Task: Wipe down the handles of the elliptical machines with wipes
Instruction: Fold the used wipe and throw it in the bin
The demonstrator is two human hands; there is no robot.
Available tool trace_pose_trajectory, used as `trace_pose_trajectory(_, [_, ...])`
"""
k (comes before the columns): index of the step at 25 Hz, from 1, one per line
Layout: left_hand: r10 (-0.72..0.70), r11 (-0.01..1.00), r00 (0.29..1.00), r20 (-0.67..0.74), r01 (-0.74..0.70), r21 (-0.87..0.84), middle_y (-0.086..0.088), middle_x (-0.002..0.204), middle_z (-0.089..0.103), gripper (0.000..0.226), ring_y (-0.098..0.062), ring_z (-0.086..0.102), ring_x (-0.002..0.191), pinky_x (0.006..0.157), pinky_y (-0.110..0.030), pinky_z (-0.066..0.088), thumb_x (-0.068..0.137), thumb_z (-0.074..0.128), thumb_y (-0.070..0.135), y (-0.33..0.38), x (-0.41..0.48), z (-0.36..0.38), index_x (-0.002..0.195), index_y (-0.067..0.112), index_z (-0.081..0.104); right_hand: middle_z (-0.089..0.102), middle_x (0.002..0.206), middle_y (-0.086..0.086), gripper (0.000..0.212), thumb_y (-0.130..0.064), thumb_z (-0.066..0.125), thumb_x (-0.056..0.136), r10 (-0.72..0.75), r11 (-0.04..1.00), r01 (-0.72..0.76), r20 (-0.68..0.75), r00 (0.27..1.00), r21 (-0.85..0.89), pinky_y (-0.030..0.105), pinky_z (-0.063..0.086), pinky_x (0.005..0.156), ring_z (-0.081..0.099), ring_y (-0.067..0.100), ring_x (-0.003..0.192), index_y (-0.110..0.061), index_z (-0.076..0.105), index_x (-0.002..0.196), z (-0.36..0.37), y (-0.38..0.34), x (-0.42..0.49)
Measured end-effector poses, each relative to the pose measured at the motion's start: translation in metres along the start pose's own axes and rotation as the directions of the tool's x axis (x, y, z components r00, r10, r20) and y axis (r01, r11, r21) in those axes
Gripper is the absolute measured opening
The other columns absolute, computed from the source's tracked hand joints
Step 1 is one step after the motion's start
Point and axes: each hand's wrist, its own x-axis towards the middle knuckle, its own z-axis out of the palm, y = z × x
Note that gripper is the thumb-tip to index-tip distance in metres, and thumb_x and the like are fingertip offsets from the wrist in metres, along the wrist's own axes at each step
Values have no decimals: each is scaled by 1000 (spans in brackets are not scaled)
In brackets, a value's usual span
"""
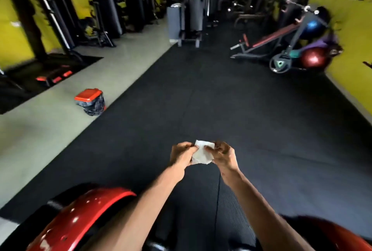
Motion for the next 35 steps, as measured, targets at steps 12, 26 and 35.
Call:
trace_pose_trajectory(12, [-4,978,985,-173,-32,-205,-19,103,74,4,-34,73,96,66,-34,64,92,71,5,120,302,10,95,5,73,77,96,7,51,-37,83,67,-17,999,24,152,988,-48,44,61,83,74,32,96,-11,70,108,95,-61,337])
trace_pose_trajectory(26, [-96,949,911,-400,-37,-313,-15,102,75,16,-30,75,96,69,-35,63,91,77,14,235,629,-142,104,6,71,77,95,4,22,-18,84,82,17,990,42,410,912,-134,35,62,78,75,21,90,-20,73,101,362,-107,652])
trace_pose_trajectory(35, [-170,921,802,-573,-77,-381,-20,92,72,5,-26,70,72,59,-32,58,90,72,1,279,813,-297,94,5,72,78,89,3,8,-11,76,90,123,978,14,631,765,-208,37,60,74,73,21,83,-17,72,88,599,-97,827])
